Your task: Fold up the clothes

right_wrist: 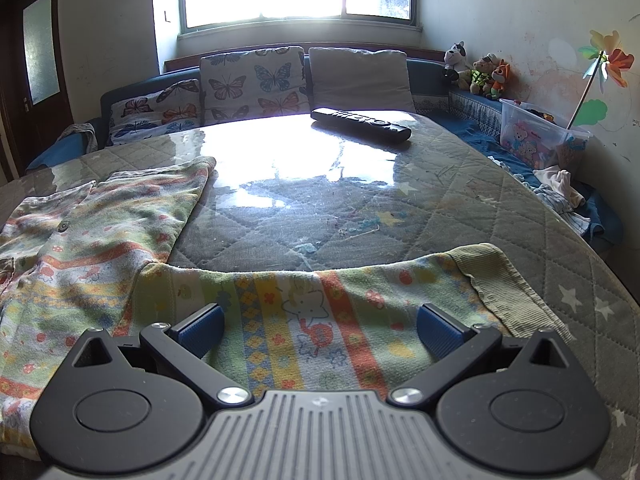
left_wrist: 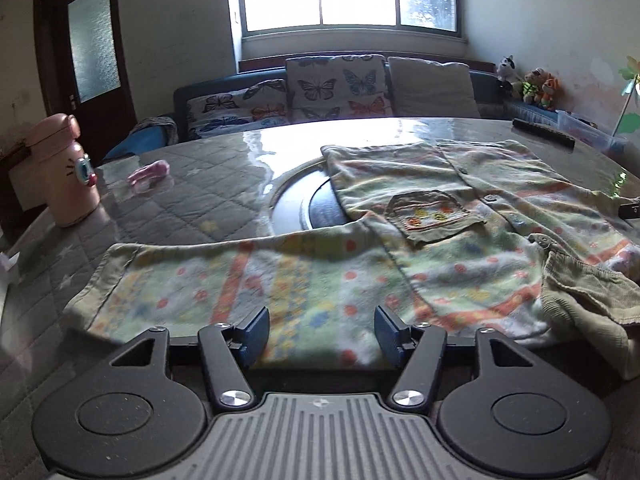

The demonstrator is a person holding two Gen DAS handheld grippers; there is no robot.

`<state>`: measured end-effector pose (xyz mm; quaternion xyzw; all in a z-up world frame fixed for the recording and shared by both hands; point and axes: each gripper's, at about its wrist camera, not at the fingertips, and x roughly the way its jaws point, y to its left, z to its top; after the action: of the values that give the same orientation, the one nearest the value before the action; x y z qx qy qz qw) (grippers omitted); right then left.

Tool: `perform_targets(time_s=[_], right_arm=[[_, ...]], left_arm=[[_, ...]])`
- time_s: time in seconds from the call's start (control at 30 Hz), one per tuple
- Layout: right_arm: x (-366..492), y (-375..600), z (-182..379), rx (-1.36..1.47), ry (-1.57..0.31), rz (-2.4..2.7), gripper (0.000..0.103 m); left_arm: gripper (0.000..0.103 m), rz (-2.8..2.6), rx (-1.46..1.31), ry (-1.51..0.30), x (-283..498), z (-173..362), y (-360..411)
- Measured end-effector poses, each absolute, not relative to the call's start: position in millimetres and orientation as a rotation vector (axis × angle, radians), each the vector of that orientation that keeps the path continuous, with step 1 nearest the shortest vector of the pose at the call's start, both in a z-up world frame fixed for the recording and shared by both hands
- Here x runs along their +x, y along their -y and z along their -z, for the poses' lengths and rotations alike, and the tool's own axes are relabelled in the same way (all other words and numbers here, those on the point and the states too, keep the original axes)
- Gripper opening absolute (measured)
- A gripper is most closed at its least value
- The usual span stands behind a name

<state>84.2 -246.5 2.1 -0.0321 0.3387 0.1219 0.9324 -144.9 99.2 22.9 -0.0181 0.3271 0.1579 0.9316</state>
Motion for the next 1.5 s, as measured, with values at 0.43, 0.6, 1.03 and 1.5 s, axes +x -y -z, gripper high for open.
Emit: perform_targets(time_s=[0.43,0.6,1.03,1.5], right_arm=[[67.1,251.7,-11.2,-0.09,-0.686,-0.273,0.103],[51.7,263.9,-9.0,-0.156,-0.678,-0.253,0.103],[56.1,332.6,-13.8,-0.017,-0.685,-0.097,0.097],[69.0,347.5,-11.5,0.012,-0.681,-0.012,0.045]], left_arm=[[0.087,-0.386,-0.036,-0.655,-159.3,-30.7,-110.2],[0.1,-0.337,-0.024,-0.617,-152.6,-42.0,-97.1],[0.103,-0.196,0.023,-0.55,-111.4,-65.5,-54.3],[0.103,-0.041,0.07,-0.578,-53.0,-59.3,3.8]])
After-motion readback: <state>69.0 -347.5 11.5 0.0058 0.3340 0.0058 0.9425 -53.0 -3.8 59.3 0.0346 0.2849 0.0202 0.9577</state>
